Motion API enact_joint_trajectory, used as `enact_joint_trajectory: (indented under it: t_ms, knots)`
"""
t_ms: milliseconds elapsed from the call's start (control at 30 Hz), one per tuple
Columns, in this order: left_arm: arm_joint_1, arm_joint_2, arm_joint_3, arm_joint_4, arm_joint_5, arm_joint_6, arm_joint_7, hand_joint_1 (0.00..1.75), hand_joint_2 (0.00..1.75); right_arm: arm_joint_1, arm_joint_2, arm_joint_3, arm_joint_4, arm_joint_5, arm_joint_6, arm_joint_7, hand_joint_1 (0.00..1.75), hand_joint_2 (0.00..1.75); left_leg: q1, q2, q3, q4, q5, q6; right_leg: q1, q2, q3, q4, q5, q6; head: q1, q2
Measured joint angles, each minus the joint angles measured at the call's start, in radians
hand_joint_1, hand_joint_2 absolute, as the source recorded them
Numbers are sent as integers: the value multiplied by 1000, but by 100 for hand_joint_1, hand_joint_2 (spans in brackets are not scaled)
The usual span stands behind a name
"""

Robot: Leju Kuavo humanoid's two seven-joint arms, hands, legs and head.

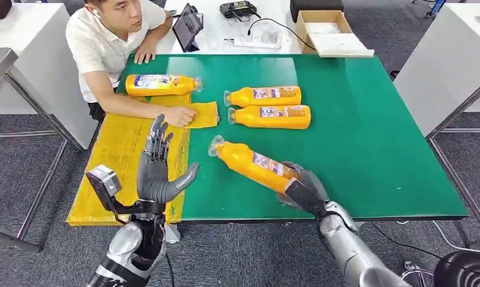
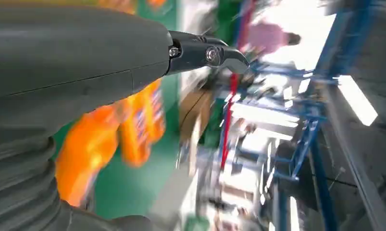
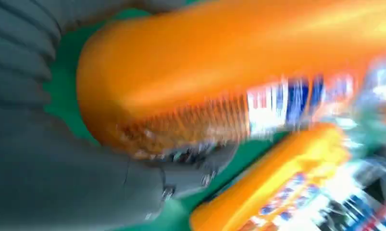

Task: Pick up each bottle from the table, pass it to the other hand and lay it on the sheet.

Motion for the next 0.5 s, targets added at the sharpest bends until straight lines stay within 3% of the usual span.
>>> enact_joint_trajectory:
  t_ms: [233, 500]
  knots:
    - [76, -8, -12, 20, 91, -11, 58, 0, 175, 164, 78, 7, -319, -197, -75, -2, 175, 175, 0, -2, -7, 0, 0, 0, 0, 0, -7, 0, 0, 0, 0, 0]
    - [86, 2, -50, 35, 155, -87, 97, 0, 175, 184, 117, 67, -381, -224, -91, -19, 175, 175, -1, -2, -9, 0, 0, 0, -1, 0, -8, 0, 0, 0, 0, 0]
